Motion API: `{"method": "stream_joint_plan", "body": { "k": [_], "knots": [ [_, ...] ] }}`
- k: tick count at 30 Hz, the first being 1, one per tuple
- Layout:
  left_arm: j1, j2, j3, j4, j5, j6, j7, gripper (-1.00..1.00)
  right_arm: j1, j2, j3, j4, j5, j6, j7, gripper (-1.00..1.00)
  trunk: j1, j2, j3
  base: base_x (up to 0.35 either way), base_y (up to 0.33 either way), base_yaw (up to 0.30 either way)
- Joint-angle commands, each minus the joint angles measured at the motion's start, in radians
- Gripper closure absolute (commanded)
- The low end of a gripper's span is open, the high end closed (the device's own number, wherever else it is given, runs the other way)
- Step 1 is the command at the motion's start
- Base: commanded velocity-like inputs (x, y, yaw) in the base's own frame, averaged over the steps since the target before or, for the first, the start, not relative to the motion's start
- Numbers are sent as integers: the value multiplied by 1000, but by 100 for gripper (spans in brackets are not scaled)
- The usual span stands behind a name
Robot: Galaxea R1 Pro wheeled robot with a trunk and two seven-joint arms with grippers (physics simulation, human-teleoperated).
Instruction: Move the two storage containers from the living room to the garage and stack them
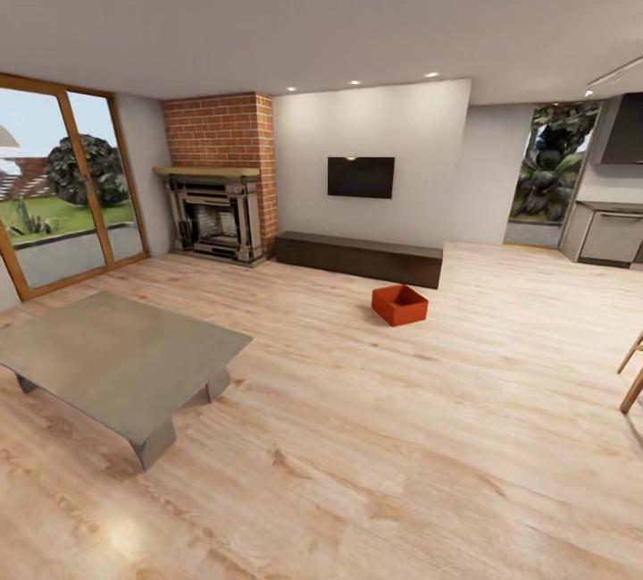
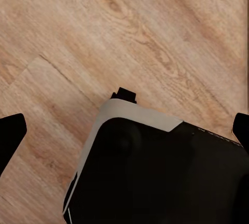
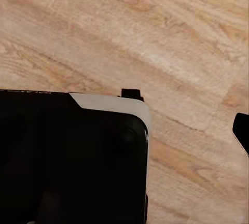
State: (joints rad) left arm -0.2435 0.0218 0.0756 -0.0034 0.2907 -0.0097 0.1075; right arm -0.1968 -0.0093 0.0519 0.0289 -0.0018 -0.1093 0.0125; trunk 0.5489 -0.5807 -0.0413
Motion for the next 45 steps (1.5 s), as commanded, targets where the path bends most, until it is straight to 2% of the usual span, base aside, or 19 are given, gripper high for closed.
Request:
{"method": "stream_joint_plan", "body": {
  "k": [1, 45],
  "knots": [
    [-1, 0, 7, 0, 1, -1, 1, -100, -2, 0, 5, 3, -1, -6, 1, -100, 1, -2, -2, 318, 0, 0],
    [0, 0, 7, -1, 0, -1, 1, -100, -1, 0, 5, 3, 0, -6, 1, -100, 1, -2, -2, 319, 0, 0]
  ]
}}
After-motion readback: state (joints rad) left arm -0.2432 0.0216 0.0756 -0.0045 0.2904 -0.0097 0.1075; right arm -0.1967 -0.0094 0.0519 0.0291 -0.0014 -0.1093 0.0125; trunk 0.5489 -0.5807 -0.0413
